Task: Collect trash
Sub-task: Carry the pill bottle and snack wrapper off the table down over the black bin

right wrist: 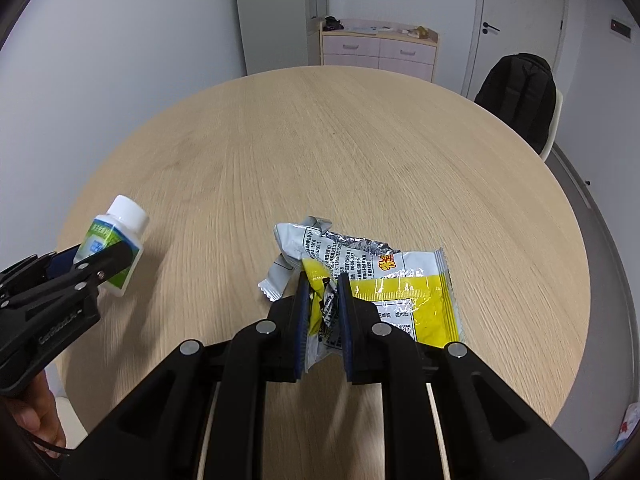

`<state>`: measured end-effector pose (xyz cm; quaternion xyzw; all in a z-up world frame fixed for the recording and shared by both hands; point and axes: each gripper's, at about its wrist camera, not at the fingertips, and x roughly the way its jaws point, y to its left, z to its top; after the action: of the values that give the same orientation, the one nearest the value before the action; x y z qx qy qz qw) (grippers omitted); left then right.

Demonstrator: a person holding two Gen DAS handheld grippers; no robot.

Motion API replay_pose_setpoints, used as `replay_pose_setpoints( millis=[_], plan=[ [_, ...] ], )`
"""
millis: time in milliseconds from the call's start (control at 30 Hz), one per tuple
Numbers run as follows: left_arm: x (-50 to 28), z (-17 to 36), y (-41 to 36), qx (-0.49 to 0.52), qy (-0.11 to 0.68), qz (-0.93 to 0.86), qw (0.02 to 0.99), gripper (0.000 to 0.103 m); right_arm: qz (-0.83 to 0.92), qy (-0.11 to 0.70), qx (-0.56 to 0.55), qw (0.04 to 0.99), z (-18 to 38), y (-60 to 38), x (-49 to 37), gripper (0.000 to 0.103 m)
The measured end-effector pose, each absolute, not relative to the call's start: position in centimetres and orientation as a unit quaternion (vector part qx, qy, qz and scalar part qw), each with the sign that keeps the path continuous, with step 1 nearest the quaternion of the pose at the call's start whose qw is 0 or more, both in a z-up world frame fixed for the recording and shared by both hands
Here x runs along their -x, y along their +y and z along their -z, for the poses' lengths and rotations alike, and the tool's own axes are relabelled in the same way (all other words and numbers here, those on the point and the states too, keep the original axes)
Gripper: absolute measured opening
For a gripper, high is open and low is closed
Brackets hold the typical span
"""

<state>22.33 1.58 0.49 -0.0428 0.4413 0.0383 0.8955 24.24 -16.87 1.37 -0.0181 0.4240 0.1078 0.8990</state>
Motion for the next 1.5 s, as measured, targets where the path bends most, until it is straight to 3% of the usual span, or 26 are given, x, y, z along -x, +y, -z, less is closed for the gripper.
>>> replay_pose_setpoints(
  millis=[933,1500],
  plan=[
    [-1.0,0.8,-0.7,0.055,0.424,-0.031,0.903,0.043,-0.099,0.386,0.018,0.917,-1.0,-19.9,-3.2,0.013],
    [6.0,3.8,-3.7,0.052,0.429,-0.025,0.902,0.043,-0.09,0.384,0.017,0.919,1.1,-22.1,5.0,0.013]
  ],
)
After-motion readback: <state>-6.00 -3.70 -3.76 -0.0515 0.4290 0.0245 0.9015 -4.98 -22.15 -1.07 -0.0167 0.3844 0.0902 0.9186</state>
